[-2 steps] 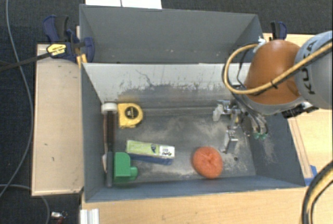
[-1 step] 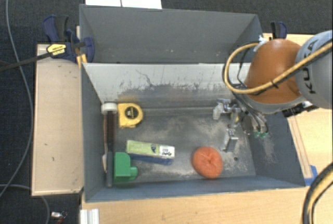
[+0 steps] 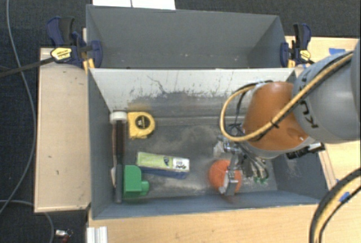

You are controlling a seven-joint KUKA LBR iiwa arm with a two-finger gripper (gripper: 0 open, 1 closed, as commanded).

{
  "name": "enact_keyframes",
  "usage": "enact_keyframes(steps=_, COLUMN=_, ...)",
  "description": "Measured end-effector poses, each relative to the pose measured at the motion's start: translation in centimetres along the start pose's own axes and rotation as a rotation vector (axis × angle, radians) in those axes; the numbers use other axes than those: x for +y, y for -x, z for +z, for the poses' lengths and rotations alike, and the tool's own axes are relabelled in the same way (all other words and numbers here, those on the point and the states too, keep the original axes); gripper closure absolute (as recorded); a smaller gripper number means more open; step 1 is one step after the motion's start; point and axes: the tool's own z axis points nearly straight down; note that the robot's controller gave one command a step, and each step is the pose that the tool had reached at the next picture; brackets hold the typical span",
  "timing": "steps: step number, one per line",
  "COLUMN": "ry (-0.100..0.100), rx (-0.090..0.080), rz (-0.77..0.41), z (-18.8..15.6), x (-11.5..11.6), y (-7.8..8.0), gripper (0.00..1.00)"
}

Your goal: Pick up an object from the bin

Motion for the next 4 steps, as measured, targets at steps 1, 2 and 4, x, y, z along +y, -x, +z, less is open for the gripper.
enact_keyframes(steps=1, ry=-0.003, rx=-0.012, rz=-0.088, z=1.3, x=-2.0, y=0.4, gripper=1.00)
enact_keyframes(steps=2, ry=-0.003, rx=-0.012, rz=-0.089, z=1.3, x=-2.0, y=0.4, gripper=1.00)
enact_keyframes(steps=4, ry=-0.004, rx=-0.012, rz=-0.331, z=-3.4, x=0.1, y=3.3, gripper=1.00)
